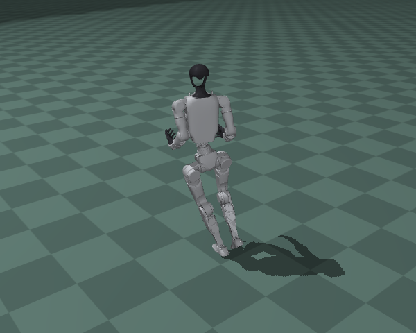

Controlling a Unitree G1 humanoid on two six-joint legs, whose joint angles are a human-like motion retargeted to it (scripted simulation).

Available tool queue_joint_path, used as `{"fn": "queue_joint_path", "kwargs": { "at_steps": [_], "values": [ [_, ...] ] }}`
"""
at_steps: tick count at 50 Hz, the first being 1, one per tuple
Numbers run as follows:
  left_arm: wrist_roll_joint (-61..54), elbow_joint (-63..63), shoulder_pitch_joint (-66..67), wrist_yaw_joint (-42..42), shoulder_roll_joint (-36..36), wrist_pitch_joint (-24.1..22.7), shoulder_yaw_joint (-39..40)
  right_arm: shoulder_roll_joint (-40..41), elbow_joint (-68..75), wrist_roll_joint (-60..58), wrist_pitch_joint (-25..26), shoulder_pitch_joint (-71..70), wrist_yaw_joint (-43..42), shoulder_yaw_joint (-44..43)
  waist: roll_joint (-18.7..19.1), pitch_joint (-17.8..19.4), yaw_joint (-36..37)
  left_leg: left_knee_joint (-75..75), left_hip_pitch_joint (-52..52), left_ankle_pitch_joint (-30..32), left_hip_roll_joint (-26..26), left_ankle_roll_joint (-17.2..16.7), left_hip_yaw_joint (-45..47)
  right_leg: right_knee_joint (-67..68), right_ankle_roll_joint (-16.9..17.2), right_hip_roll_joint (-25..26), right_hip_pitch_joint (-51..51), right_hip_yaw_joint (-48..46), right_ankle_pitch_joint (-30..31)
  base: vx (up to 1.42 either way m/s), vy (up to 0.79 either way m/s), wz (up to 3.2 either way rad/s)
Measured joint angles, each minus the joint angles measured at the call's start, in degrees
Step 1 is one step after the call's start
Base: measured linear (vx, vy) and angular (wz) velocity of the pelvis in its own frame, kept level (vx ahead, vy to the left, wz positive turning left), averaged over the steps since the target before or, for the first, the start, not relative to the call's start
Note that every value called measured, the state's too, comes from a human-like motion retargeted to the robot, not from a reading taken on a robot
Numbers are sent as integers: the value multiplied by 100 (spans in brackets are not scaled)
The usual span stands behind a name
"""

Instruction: Walk run

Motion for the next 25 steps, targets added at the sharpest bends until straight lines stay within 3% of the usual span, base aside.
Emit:
{"fn": "queue_joint_path", "kwargs": {
  "at_steps": [3,5,8,10,12,13,15,16,17,18,20,22,25],
  "values": [
    [41,-40,-69,-139,220,47,-170,84,-29,-26,-45,595,-76,-74,58,-36,-566,-222,384,439,-431,0,-885,-1187,453,-21,-330,592,-173,68,24,400],
    [134,-82,-142,-238,397,50,-237,173,-56,-3,-73,876,-129,-65,-38,-3,-873,-284,676,656,-707,0,-1414,-2145,932,124,-372,1270,-189,72,3,365],
    [262,-127,-200,-340,614,29,-250,221,-61,106,-84,969,-135,117,-377,133,-985,-228,1198,805,-1114,0,-1877,-3391,1802,-9,-321,2082,-316,70,-3,243],
    [303,-130,-143,-385,706,12,-182,179,-31,181,-53,830,-73,324,-650,218,-875,-116,1558,935,-1364,-2,-1937,-3922,2762,3,-191,2756,-405,77,-5,121],
    [284,-98,3,-403,707,16,-116,78,24,204,-14,537,15,513,-844,262,-809,180,1819,1377,-1445,-173,-1686,-3881,2550,-129,-180,2163,258,85,-2,130],
    [247,-61,87,-398,687,34,-85,23,76,191,13,340,71,580,-825,219,-881,468,1806,1757,-1340,-398,-1445,-3697,2041,-55,-139,1872,164,95,1,177],
    [190,55,224,-421,556,113,-3,-68,170,89,34,-44,165,629,-739,74,-926,1287,1488,2652,-1046,-1352,-499,-3165,1745,-352,-96,1415,-443,94,2,232],
    [231,146,232,-430,443,144,-36,-79,193,52,24,-193,155,534,-537,36,-1107,2002,1123,2681,-586,-2176,-247,-2995,1602,-7,-10,1845,-718,71,11,347],
    [291,231,227,-416,317,159,-70,-99,214,34,14,-344,121,444,-425,-9,-1260,2658,775,2717,-262,-2780,43,-2884,1557,31,65,1929,-918,49,28,413],
    [388,307,200,-356,166,142,-103,-135,231,56,2,-501,40,364,-492,-64,-1359,3194,462,2768,-212,-2945,406,-2892,1708,-544,117,1324,-965,57,20,302],
    [481,374,271,-299,6,55,-25,-123,221,137,-27,-759,-172,356,-746,-92,-939,3902,-37,1987,-380,-2931,302,-3127,1456,-722,483,691,-935,77,-5,95],
    [465,381,381,-378,-46,58,22,-89,95,174,-84,-976,-359,271,-940,-31,-515,4113,-540,1270,-172,-2093,913,-3322,1275,-628,809,866,-878,70,0,58],
    [448,345,510,-513,45,167,113,-154,-232,205,-193,-1230,-659,209,-1100,74,-124,3812,-1209,525,181,-1673,1281,-3667,1198,-676,1263,301,-624,68,6,123]
  ]
}}
